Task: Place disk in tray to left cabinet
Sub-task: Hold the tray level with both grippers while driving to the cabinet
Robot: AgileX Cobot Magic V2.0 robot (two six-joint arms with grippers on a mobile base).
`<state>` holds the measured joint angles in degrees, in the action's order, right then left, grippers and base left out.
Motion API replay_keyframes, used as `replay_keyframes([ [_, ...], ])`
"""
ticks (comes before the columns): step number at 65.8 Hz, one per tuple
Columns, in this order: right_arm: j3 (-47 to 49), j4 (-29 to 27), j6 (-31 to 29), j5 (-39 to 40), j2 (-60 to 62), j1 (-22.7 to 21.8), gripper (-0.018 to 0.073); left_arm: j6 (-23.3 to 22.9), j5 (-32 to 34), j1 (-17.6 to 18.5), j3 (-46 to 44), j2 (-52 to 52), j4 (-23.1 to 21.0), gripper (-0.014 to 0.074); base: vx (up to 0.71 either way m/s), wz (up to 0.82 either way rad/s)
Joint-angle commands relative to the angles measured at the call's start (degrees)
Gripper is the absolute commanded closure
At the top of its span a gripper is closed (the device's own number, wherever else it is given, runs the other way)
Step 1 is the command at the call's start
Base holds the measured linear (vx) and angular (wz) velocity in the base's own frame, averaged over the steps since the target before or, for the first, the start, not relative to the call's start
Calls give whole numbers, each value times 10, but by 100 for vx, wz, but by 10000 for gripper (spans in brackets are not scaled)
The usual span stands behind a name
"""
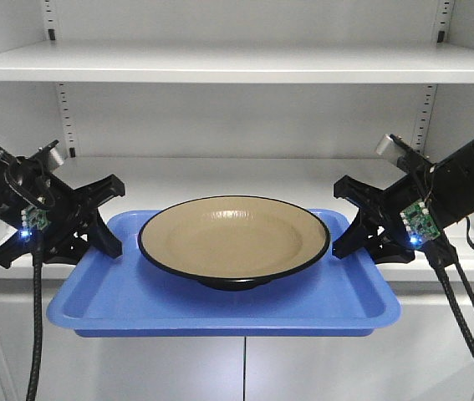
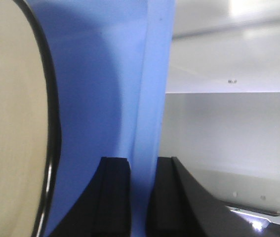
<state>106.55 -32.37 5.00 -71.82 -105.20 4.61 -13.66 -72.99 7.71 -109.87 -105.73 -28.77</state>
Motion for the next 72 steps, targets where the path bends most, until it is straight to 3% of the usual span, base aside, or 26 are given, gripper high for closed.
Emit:
replay_keyframes([
  [1, 20, -70, -9, -10, 31, 6, 564, -9, 12, 13, -21, 34, -78, 596, 30, -7],
  [72, 20, -70, -9, -10, 31, 6, 564, -9, 12, 13, -21, 34, -78, 596, 19, -3],
])
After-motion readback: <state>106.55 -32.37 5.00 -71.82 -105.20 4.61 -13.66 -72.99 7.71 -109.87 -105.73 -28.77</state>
